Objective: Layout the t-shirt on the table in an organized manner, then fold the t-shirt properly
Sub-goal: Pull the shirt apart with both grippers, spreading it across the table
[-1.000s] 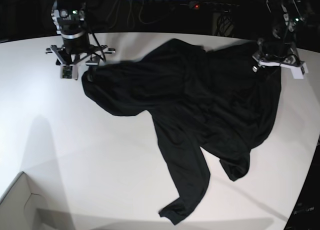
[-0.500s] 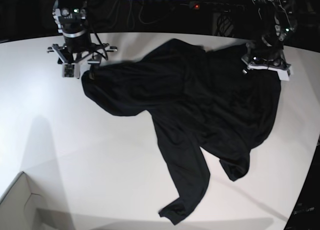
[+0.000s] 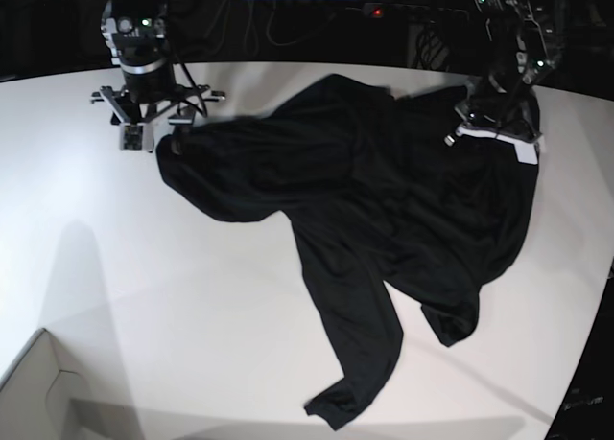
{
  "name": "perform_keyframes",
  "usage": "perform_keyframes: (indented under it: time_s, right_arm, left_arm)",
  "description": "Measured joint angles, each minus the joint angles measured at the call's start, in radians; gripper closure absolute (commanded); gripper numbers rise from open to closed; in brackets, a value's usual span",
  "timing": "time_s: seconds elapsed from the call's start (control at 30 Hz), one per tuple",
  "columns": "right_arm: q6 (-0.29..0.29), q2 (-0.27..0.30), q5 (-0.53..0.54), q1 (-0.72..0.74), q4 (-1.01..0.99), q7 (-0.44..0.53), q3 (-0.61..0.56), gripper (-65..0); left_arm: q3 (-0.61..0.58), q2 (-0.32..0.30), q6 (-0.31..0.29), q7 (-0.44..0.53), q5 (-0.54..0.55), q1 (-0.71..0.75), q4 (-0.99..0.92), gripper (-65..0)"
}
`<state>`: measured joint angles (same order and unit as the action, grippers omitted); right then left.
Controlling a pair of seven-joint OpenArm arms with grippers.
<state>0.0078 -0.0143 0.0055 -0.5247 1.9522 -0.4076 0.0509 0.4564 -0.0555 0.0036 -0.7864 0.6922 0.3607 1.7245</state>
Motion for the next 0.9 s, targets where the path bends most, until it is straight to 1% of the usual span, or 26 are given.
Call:
perform_keyframes:
  time_s: [0.13,0.2,0.33,0.43,0.5,0.6,0.7,0.9]
  right_arm:
    - [0.0,0.0,0.0,0.0,0.0,0.0,0.0,-28.1]
    - [0.0,0.0,0.0,0.001,0.0,0.0,0.0,-28.1]
    - [0.0,0.001,0.0,0.007,-0.001,-0.001,0.0,-28.1]
    - [0.0,0.0,0.001,0.026,-0.001,0.001,0.003,-28.1]
    - [0.0,0.001,0.001,0.028,-0.001,0.0,0.006,-28.1]
    - [0.0,0.0,0.0,0.025,-0.002,0.0,0.003,-28.1]
    - [0.0,0.0,0.0,0.045,-0.002,-0.011,0.002,-28.1]
    - [0.0,0.0,-0.001,0.056,-0.002,-0.013,-0.005,-28.3]
  left_arm:
    - [0.002,0.0,0.001,0.003,0.003,0.043,0.124,0.0]
    - [0.031,0.004,-0.01,0.003,0.016,0.078,0.203,0.0]
    - [0.2,0.042,-0.007,0.013,0.014,0.096,0.265,0.0]
    - [0.351,0.06,-0.014,-0.018,0.087,0.096,0.258,0.0]
    - [0.451,0.058,-0.011,0.0,0.135,0.1,0.258,0.0]
    - [0.537,0.058,-0.011,-0.002,0.213,0.12,0.258,0.0]
    - [0.583,0.057,-0.011,0.002,0.245,0.124,0.248,0.0]
    - [0.58,0.058,-0.013,0.001,0.256,0.125,0.156,0.0]
